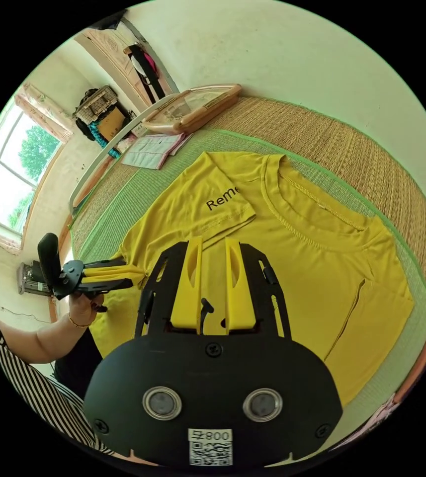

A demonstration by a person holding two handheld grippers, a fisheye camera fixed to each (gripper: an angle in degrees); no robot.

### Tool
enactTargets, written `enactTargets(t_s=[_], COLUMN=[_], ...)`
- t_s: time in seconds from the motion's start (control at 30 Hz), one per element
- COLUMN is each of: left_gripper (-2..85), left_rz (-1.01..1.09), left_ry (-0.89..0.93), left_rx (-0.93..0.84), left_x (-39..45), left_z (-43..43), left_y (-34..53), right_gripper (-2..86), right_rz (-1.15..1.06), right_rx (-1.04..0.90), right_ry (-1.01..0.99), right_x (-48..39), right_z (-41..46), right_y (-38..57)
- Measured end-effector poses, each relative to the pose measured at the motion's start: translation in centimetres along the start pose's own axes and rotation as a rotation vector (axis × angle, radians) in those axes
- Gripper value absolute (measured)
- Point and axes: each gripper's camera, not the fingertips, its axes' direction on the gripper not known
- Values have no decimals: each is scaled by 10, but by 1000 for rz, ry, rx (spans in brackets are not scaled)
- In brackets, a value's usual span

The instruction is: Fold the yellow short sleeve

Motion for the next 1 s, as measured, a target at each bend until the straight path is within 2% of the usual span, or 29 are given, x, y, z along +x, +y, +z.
enactTargets(t_s=[0.37, 0.57, 1.0], left_gripper=[10, 10, 10], left_rz=[-1, 32, 54], left_ry=[146, 188, 221], left_rx=[59, 50, -32], left_x=[-14, -18, -30], left_z=[0, 3, 25], left_y=[-10, -19, -29], right_gripper=[48, 9, -3], right_rz=[-71, -69, -63], right_rx=[-61, -65, -68], right_ry=[156, 190, 194], right_x=[-45, -59, -66], right_z=[32, 33, 25], right_y=[-107, -135, -174])
